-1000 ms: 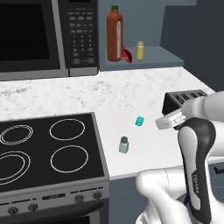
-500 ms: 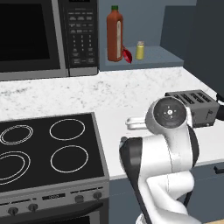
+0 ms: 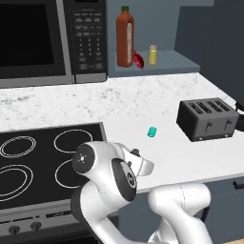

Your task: Put the shaker and condiment bottle from the counter next to their counterparts in the cabinet.

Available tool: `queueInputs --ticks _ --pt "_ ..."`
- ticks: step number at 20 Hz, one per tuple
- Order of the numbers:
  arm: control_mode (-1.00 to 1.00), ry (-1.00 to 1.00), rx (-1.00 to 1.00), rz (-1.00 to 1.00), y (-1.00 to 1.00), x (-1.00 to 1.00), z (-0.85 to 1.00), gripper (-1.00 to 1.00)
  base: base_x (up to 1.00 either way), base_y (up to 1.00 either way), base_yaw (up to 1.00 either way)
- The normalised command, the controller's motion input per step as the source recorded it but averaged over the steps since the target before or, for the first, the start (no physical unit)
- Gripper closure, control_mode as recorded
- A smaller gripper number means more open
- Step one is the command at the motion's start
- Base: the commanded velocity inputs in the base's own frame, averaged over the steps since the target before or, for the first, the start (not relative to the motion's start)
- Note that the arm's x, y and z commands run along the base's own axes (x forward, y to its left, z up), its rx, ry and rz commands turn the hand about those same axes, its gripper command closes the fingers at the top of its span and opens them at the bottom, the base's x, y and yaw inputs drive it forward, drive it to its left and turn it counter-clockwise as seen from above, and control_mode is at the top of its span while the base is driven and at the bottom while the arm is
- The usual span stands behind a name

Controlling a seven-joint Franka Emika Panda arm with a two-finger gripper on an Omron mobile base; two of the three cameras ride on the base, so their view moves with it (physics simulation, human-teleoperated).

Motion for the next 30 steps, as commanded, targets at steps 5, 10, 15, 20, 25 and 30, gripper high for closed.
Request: queueInputs --ticks 5,10,15,20,25,30 --pt "-1.00 0.02 0.05 0.16 0.52 1.00 -1.00 -1.00 0.00 0.00 0.00" --pt "-1.00 -0.01 0.03 0.14 0.08 0.51 -0.31 -1.00 0.00 0.00 0.00" --pt "-1.00 -0.02 0.02 -0.11 -0.01 0.00 -0.10 -1.00 0.00 0.00 0.00" --pt "-1.00 0.00 0.00 -0.44 -0.16 0.09 -0.01 -1.00 0.00 0.00 0.00" --pt "-1.00 0.00 -0.03 -0.43 -0.06 0.06 0.00 -1.00 0.00 0.00 0.00" --pt "-1.00 0.00 -0.02 -0.05 0.00 0.00 0.00 -1.00 0.00 0.00 0.00"
